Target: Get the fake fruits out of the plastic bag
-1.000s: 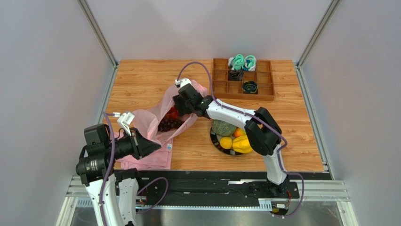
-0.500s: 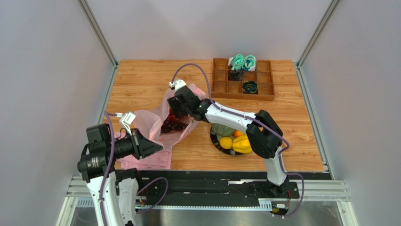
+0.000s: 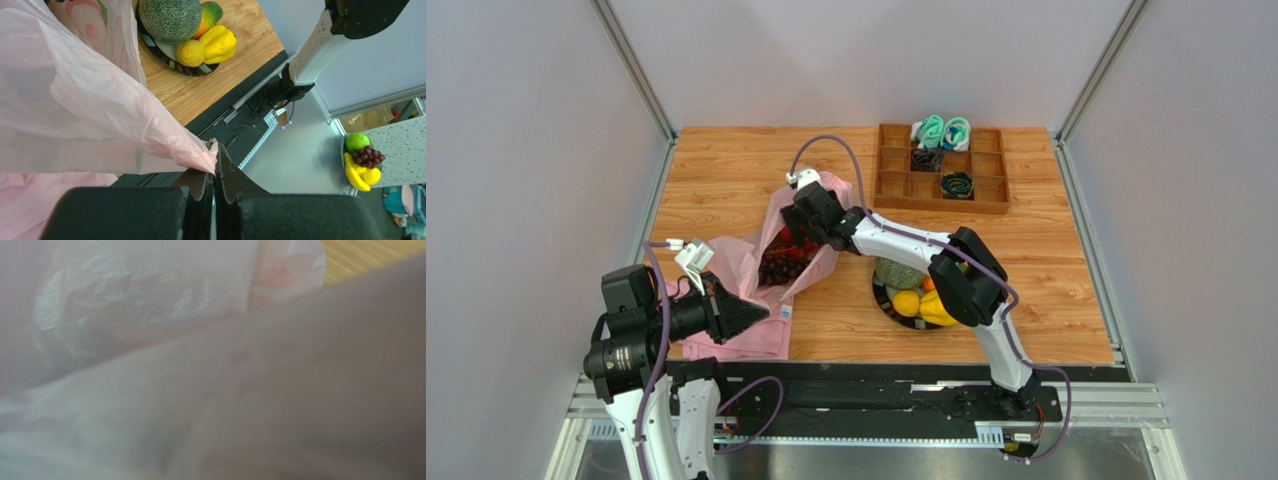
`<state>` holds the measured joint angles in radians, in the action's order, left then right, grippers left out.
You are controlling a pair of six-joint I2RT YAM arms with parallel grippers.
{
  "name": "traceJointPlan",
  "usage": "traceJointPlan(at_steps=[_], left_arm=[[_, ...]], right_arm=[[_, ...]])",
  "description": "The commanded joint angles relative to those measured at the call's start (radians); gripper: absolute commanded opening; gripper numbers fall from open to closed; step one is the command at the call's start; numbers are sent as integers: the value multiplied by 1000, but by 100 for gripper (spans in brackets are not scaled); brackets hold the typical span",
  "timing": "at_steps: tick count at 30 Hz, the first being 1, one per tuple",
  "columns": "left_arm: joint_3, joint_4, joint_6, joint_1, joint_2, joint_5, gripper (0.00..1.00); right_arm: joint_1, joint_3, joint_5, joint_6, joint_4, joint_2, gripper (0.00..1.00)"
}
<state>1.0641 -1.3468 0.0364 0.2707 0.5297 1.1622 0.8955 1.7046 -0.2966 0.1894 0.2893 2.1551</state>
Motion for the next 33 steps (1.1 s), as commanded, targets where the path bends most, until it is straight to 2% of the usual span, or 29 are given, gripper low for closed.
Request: traceJointPlan(at_steps=[1,10,18,19,20,25,26,27,32,33], left_arm=[[7,-187,48,-10,-27,36,0],[-12,-178,42,-21,-27,36,0],[-35,-123,-6,-21,3,18,0],[-35,-117,-12,-21,10,13,0],[-38,-109,-16,-19,13,13,0],[-47,-52,-32,-21,35,5,0],[-52,-39,-55,-21,36,5,0],[-58,-3,-72,-21,36,5,0],[-116,190,-171,-21,42,10,0],[-121,216,-191,-19,42,10,0]], right_arm=[[-27,67,-78,22,-15,40,86],[-47,102,-92,51,28,95,85],[-46,107,-41,78,63,144,82],[-46,105,-36,65,59,147,78],[-47,104,-30,58,57,147,68],[-47,84,11,-1,22,91,56],[-47,78,28,-20,19,71,47],[-49,73,72,-27,19,31,44],[-52,21,246,-76,25,-109,41],[-55,-11,337,-90,27,-154,41]])
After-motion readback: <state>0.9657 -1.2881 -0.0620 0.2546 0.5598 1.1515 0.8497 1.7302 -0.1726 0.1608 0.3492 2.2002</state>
